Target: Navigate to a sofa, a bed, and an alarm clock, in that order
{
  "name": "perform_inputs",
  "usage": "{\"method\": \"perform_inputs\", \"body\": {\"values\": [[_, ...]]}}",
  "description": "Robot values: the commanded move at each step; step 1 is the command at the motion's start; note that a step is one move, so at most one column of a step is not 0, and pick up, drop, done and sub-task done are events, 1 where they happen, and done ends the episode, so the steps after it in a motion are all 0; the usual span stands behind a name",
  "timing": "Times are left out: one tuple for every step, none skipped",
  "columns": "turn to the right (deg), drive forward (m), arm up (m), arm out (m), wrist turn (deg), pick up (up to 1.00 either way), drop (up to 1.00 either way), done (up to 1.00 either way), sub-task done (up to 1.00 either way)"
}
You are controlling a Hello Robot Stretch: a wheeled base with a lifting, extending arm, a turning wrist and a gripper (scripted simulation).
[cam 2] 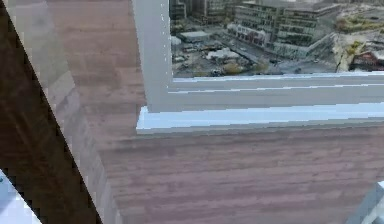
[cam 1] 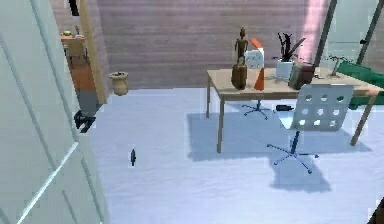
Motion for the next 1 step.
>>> {"method": "perform_inputs", "body": {"values": [[0.0, 0.75, 0.0, 0.0, 0.0, 0.0, 0.0, 0.0, 0.0]]}}
